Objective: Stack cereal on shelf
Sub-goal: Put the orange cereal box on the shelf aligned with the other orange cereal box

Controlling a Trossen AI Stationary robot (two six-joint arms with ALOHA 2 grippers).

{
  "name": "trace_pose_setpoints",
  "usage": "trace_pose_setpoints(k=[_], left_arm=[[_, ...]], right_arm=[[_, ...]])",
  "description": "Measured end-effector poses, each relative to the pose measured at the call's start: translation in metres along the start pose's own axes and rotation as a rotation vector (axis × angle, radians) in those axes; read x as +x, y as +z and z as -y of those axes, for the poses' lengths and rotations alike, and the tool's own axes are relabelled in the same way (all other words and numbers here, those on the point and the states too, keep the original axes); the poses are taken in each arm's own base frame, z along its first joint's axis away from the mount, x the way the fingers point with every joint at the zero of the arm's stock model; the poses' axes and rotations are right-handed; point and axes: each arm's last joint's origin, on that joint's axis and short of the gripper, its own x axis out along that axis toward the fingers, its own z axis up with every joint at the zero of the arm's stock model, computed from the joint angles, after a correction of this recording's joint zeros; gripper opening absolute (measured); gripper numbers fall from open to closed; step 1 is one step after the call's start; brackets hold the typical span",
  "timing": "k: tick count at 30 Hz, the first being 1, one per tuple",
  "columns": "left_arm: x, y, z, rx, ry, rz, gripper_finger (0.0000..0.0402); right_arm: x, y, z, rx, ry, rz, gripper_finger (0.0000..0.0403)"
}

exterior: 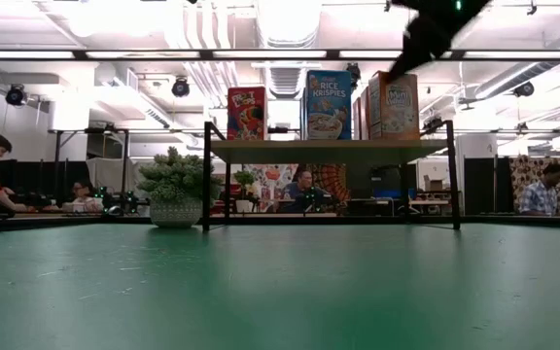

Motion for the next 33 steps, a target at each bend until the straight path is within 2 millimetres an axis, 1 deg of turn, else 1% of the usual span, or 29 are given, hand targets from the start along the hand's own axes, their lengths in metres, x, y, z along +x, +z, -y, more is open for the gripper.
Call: trace_pose_setpoints(k=[3, 6, 8, 10, 14, 16, 19, 23, 26, 30, 33], left_arm=[[0.0, 0.0, 0.0, 0.0, 0.0, 0.0, 0.0201], [0.0, 0.0, 0.0, 0.0, 0.0, 0.0, 0.0201], [0.0, 0.0, 0.0, 0.0, 0.0, 0.0, 0.0201], [0.0, 0.0, 0.0, 0.0, 0.0, 0.0, 0.0201], [0.0, 0.0, 0.0, 0.002, 0.001, 0.001, 0.0201], [0.0, 0.0, 0.0, 0.002, 0.0, 0.0, 0.0201], [0.0, 0.0, 0.0, 0.0, 0.0, 0.0, 0.0201], [0.0, 0.0, 0.0, -0.002, 0.0, 0.0, 0.0201], [0.0, 0.0, 0.0, -0.004, 0.0, 0.0, 0.0201], [0.0, 0.0, 0.0, -0.004, 0.0, 0.0, 0.0201], [0.0, 0.0, 0.0, -0.004, 0.0, 0.0, 0.0201]], right_arm=[[-0.014, 0.016, 0.011, 0.023, -0.013, 0.064, 0.0013], [-0.025, 0.028, 0.028, 0.065, -0.056, 0.108, 0.0011], [-0.03, 0.034, 0.04, 0.103, -0.071, 0.127, 0.0009], [-0.031, 0.04, 0.048, 0.126, -0.032, 0.153, 0.0009], [-0.025, 0.052, 0.055, 0.159, 0.115, 0.197, 0.0009], [-0.019, 0.057, 0.056, 0.167, 0.137, 0.186, 0.0009], [-0.007, 0.062, 0.054, 0.146, 0.143, 0.117, 0.0009], [0.005, 0.067, 0.057, 0.116, 0.086, -0.005, 0.0009], [0.008, 0.071, 0.059, 0.092, 0.027, -0.083, 0.0009], [0.008, 0.074, 0.061, 0.082, 0.011, -0.134, 0.0009], [0.011, 0.072, 0.06, 0.07, 0.011, -0.16, 0.0009]])
